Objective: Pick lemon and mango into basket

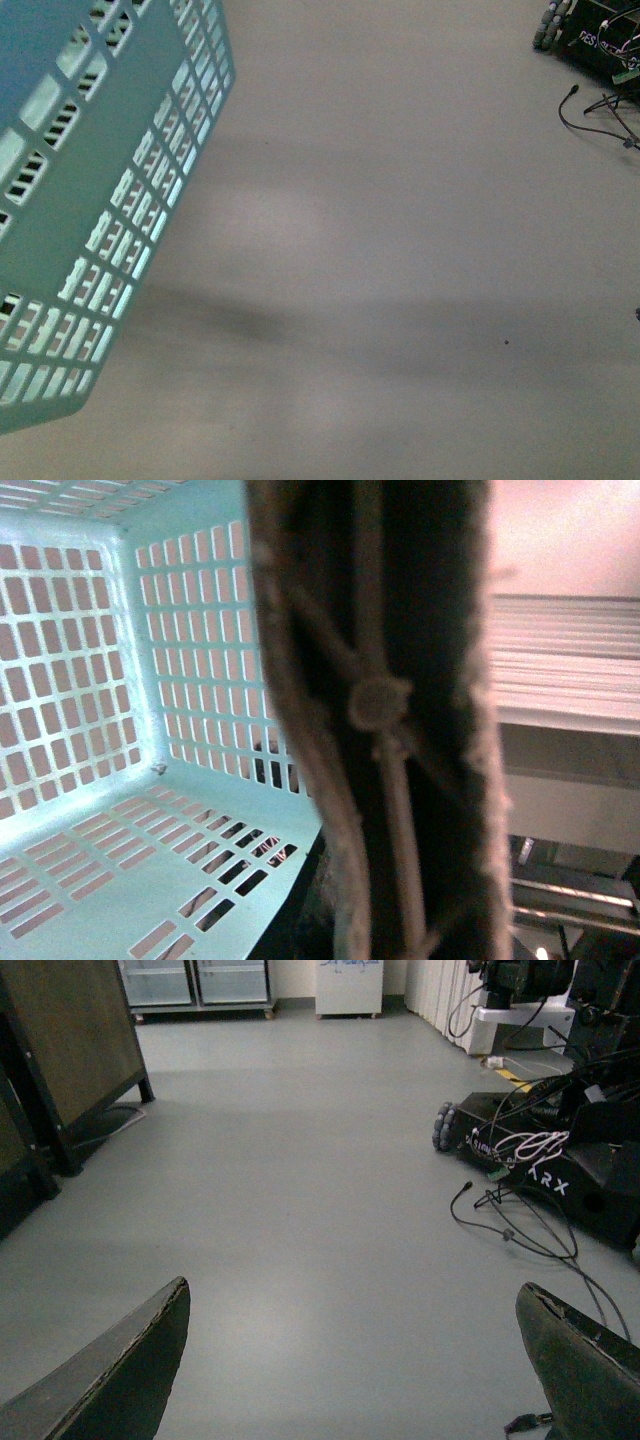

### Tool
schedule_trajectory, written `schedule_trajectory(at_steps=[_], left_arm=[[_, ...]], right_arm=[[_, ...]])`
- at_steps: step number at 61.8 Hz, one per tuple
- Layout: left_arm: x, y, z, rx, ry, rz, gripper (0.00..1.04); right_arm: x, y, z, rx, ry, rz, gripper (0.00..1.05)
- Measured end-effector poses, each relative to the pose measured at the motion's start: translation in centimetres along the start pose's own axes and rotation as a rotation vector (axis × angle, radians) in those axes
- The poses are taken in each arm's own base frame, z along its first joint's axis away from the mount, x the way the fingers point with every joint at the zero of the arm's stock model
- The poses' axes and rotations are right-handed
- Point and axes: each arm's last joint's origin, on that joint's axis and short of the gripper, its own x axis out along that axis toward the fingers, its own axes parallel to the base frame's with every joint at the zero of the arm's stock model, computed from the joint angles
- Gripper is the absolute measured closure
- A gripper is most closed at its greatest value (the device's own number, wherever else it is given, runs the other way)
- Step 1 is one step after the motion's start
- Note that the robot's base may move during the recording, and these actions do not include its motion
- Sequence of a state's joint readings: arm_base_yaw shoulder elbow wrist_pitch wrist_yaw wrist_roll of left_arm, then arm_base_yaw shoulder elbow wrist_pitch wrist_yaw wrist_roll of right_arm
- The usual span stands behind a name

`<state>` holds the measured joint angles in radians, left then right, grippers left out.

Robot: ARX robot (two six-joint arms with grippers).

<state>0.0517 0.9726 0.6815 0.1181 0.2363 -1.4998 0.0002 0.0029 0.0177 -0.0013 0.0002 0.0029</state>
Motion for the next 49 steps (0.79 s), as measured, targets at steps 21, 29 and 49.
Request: schedule_trajectory(at_steps=[21, 29, 49], left_arm=[[-2.7, -1.0, -0.2, -0.007, -0.002, -0.020, 1.00], [-2.7, -1.0, -0.2, -0.005, -0.004, -0.020, 1.00], [-2.7, -1.0, -0.2, -0.008, 0.000, -0.018, 1.00]], right_arm=[[0.0, 0.0, 0.0, 0.000, 0.000, 0.000, 0.09], [0.0, 0.0, 0.0, 0.000, 0.000, 0.000, 0.09], [0.0, 0.0, 0.0, 0.000, 0.000, -0.001, 0.09]])
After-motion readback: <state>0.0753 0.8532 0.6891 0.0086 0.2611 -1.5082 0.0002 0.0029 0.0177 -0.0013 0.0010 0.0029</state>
